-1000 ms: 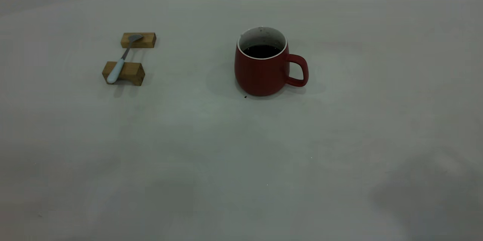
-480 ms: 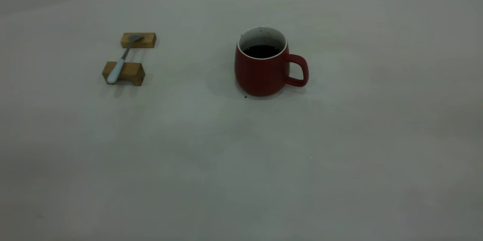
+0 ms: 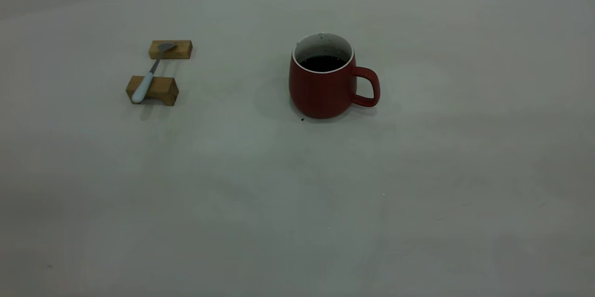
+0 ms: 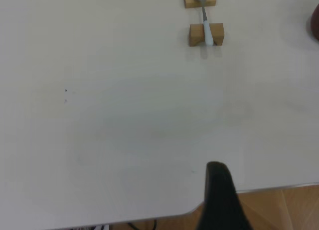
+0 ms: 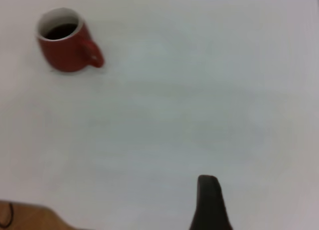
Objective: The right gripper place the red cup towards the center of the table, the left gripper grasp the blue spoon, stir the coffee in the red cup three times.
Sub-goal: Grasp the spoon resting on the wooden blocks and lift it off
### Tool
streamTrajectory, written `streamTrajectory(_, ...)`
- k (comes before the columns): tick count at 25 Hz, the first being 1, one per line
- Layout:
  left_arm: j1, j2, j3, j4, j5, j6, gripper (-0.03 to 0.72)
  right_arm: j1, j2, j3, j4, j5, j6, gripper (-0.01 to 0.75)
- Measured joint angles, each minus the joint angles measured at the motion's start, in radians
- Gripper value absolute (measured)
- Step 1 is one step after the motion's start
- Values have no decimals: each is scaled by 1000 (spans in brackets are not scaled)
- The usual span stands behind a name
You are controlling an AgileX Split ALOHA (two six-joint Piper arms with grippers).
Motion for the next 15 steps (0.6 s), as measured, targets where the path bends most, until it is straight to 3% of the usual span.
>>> streamTrajectory(15,0,0,0,0,0,0,555,-1,-11,14,-31,-14,36,591)
